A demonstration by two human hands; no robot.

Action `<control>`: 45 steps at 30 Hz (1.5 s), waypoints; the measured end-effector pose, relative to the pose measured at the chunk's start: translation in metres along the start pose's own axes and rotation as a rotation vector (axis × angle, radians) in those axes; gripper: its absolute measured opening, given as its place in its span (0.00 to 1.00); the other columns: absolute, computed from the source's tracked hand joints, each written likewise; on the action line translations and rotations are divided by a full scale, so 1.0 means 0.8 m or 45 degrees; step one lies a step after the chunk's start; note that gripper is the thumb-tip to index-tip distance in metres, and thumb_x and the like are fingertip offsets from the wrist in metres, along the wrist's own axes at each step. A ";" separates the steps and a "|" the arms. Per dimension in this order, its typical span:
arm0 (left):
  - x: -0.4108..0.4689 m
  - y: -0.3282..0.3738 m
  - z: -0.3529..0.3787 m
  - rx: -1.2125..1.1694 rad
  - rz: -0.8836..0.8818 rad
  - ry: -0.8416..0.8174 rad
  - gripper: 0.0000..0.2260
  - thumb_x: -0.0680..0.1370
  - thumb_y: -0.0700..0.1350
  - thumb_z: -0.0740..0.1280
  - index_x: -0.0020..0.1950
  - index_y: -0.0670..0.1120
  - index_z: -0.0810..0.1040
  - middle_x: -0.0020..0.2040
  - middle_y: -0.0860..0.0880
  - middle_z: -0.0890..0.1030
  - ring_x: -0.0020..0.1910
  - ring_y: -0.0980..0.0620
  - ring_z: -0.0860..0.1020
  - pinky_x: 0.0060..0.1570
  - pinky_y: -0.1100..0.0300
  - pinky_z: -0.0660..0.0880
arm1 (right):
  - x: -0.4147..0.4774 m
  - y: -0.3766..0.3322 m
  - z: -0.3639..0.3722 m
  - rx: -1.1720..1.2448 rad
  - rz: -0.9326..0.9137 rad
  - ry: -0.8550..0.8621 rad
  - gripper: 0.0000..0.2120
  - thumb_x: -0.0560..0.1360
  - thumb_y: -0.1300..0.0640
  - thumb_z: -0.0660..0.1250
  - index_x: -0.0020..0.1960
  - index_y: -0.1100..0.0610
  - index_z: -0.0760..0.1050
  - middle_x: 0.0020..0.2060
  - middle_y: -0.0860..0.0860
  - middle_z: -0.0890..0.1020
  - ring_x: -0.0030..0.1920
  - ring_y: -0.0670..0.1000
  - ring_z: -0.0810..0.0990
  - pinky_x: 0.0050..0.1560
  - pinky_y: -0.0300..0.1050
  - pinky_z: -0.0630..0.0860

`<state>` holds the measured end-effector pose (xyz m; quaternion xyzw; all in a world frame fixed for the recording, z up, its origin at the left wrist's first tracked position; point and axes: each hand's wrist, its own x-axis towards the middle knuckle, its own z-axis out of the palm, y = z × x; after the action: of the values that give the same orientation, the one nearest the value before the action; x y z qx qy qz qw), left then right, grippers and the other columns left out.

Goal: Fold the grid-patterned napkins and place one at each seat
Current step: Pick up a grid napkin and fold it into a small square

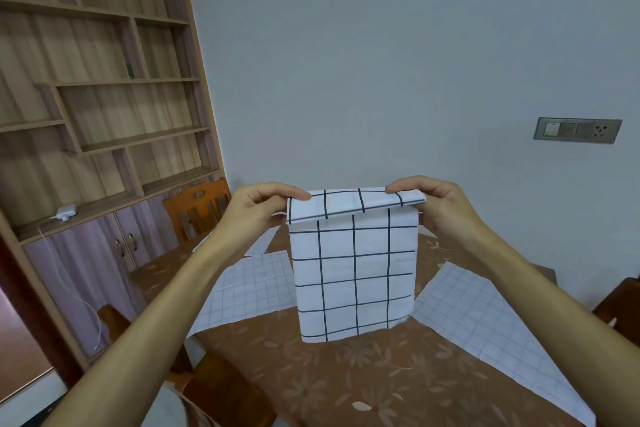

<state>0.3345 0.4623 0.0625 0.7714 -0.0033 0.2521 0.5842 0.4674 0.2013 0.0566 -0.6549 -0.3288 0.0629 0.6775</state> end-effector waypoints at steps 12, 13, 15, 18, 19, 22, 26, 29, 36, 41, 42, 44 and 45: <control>-0.001 0.000 0.003 0.051 0.131 0.130 0.10 0.75 0.36 0.73 0.57 0.43 0.84 0.36 0.61 0.82 0.36 0.61 0.79 0.42 0.68 0.76 | 0.011 0.004 0.004 0.107 -0.042 -0.008 0.16 0.80 0.50 0.61 0.56 0.59 0.83 0.51 0.54 0.87 0.52 0.52 0.85 0.51 0.43 0.79; -0.001 0.000 0.004 0.037 0.142 0.144 0.11 0.75 0.36 0.73 0.57 0.42 0.83 0.35 0.61 0.81 0.35 0.61 0.78 0.41 0.68 0.76 | 0.011 0.002 0.004 0.117 -0.031 -0.013 0.19 0.79 0.46 0.61 0.58 0.57 0.82 0.52 0.53 0.86 0.53 0.51 0.85 0.51 0.41 0.80; -0.001 0.001 0.007 0.026 0.166 0.171 0.12 0.75 0.35 0.73 0.58 0.41 0.83 0.33 0.62 0.80 0.34 0.61 0.76 0.40 0.70 0.75 | 0.009 0.001 0.002 0.134 0.015 -0.056 0.22 0.76 0.42 0.63 0.63 0.53 0.79 0.54 0.53 0.86 0.54 0.51 0.85 0.52 0.41 0.80; 0.000 0.002 0.010 0.028 0.198 0.194 0.13 0.74 0.35 0.74 0.58 0.42 0.83 0.34 0.63 0.80 0.34 0.61 0.76 0.41 0.70 0.75 | 0.005 0.003 -0.001 -0.105 0.029 -0.112 0.20 0.75 0.45 0.70 0.66 0.45 0.76 0.55 0.52 0.86 0.57 0.49 0.84 0.59 0.44 0.78; 0.000 0.003 0.011 0.020 0.203 0.196 0.14 0.74 0.35 0.74 0.59 0.44 0.82 0.34 0.63 0.80 0.35 0.61 0.76 0.42 0.70 0.75 | 0.003 0.003 0.001 -0.139 0.033 -0.118 0.19 0.75 0.49 0.72 0.66 0.46 0.77 0.55 0.52 0.86 0.56 0.49 0.84 0.60 0.46 0.79; 0.000 0.004 0.012 -0.045 0.173 0.136 0.19 0.76 0.36 0.73 0.66 0.47 0.78 0.30 0.61 0.75 0.33 0.61 0.76 0.43 0.69 0.75 | 0.000 0.004 0.007 -0.036 0.019 -0.076 0.14 0.76 0.61 0.72 0.61 0.58 0.80 0.52 0.55 0.87 0.52 0.54 0.87 0.54 0.46 0.83; -0.007 0.006 0.015 -0.062 0.022 -0.052 0.20 0.77 0.38 0.71 0.69 0.46 0.75 0.46 0.57 0.87 0.48 0.58 0.85 0.53 0.57 0.81 | 0.000 0.004 0.009 0.037 -0.013 0.029 0.11 0.76 0.62 0.71 0.58 0.59 0.82 0.49 0.55 0.88 0.51 0.55 0.87 0.50 0.43 0.84; -0.010 -0.002 0.013 0.032 -0.059 -0.130 0.17 0.78 0.40 0.70 0.67 0.45 0.77 0.57 0.49 0.86 0.57 0.49 0.84 0.55 0.54 0.82 | 0.000 0.002 0.009 0.044 -0.010 0.061 0.11 0.76 0.61 0.72 0.58 0.59 0.82 0.50 0.55 0.88 0.51 0.56 0.87 0.53 0.47 0.84; -0.010 -0.004 0.010 0.078 0.013 -0.090 0.10 0.80 0.39 0.67 0.61 0.43 0.80 0.47 0.50 0.88 0.47 0.52 0.87 0.42 0.64 0.81 | -0.009 -0.004 0.007 -0.202 -0.006 -0.115 0.15 0.76 0.57 0.72 0.62 0.52 0.79 0.52 0.50 0.87 0.50 0.47 0.87 0.45 0.37 0.82; -0.011 0.000 0.010 0.148 0.066 -0.050 0.05 0.81 0.38 0.66 0.49 0.44 0.81 0.29 0.60 0.81 0.32 0.62 0.81 0.36 0.70 0.76 | -0.013 -0.003 0.008 -0.143 -0.032 -0.112 0.13 0.78 0.65 0.68 0.61 0.56 0.79 0.39 0.48 0.87 0.31 0.39 0.82 0.26 0.26 0.70; -0.011 0.001 0.008 0.153 0.052 -0.057 0.04 0.81 0.39 0.66 0.49 0.44 0.81 0.31 0.59 0.82 0.35 0.60 0.82 0.38 0.66 0.79 | -0.014 -0.003 0.008 -0.150 -0.047 -0.113 0.12 0.78 0.65 0.68 0.60 0.57 0.80 0.37 0.46 0.87 0.30 0.39 0.82 0.27 0.26 0.70; -0.012 -0.002 0.001 0.128 0.002 -0.088 0.07 0.81 0.42 0.67 0.55 0.44 0.82 0.43 0.51 0.87 0.44 0.50 0.86 0.46 0.51 0.84 | -0.013 -0.002 0.008 -0.151 -0.058 -0.109 0.11 0.78 0.65 0.69 0.59 0.60 0.82 0.41 0.49 0.88 0.37 0.42 0.85 0.33 0.29 0.76; -0.012 -0.003 -0.002 0.108 -0.030 -0.096 0.08 0.81 0.43 0.67 0.58 0.45 0.83 0.48 0.46 0.87 0.49 0.43 0.86 0.51 0.44 0.83 | -0.010 -0.001 0.007 -0.160 -0.062 -0.095 0.11 0.78 0.66 0.69 0.59 0.60 0.83 0.45 0.52 0.88 0.43 0.46 0.87 0.40 0.32 0.80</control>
<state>0.3262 0.4621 0.0573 0.8044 -0.0056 0.2158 0.5535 0.4578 0.2017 0.0538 -0.6851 -0.3728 0.0501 0.6239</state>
